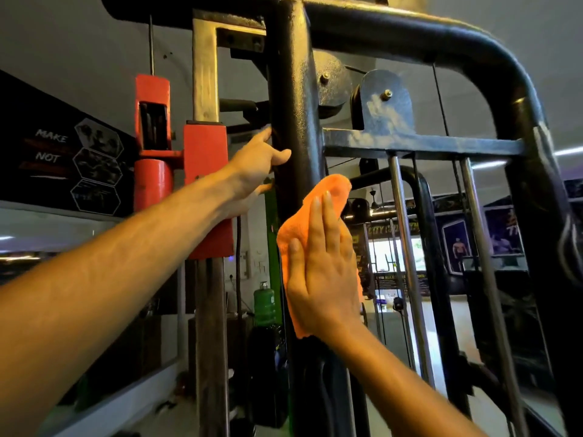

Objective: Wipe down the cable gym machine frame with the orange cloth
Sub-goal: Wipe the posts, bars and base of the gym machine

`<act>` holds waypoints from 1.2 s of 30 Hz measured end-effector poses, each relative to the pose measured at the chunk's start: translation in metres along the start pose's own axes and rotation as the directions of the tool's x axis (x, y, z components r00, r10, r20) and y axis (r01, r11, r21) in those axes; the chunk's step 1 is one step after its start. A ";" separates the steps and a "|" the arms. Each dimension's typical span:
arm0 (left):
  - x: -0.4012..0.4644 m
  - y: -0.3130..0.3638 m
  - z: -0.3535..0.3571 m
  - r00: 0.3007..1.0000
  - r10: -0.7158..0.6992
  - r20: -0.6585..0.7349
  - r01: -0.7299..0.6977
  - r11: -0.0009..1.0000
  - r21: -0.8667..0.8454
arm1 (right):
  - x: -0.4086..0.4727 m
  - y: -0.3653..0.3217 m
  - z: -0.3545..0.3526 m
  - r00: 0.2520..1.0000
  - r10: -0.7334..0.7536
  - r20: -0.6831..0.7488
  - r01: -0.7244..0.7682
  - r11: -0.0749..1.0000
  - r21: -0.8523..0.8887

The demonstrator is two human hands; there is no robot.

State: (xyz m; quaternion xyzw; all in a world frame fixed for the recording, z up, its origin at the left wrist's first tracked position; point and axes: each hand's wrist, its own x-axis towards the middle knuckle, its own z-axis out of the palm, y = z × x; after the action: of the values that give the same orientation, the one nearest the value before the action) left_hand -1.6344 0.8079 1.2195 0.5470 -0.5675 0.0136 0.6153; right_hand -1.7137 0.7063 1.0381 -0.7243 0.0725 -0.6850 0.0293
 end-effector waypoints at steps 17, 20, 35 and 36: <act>-0.041 -0.037 0.028 0.996 0.017 -0.090 -0.023 0.998 -0.066 | -0.034 0.012 -0.001 1.000 0.017 -0.001 -0.016 0.987 0.157; -0.045 -0.039 0.029 0.996 0.007 -0.084 -0.013 0.998 -0.066 | 0.000 0.008 -0.001 0.999 0.038 -0.006 -0.037 0.995 0.096; -0.058 -0.041 0.027 0.994 -0.045 -0.104 0.037 0.996 -0.075 | -0.042 0.003 0.002 1.000 0.022 -0.009 -0.022 0.999 -0.025; -0.058 -0.041 0.027 0.994 -0.050 -0.095 0.043 0.996 -0.076 | -0.029 0.001 0.002 0.999 0.032 -0.024 -0.033 0.999 -0.029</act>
State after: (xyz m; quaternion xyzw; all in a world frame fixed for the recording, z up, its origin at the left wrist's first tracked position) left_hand -1.6470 0.8084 1.1442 0.5358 -0.5241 0.0048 0.6620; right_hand -1.7129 0.7098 1.0092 -0.7153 0.0946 -0.6918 0.0291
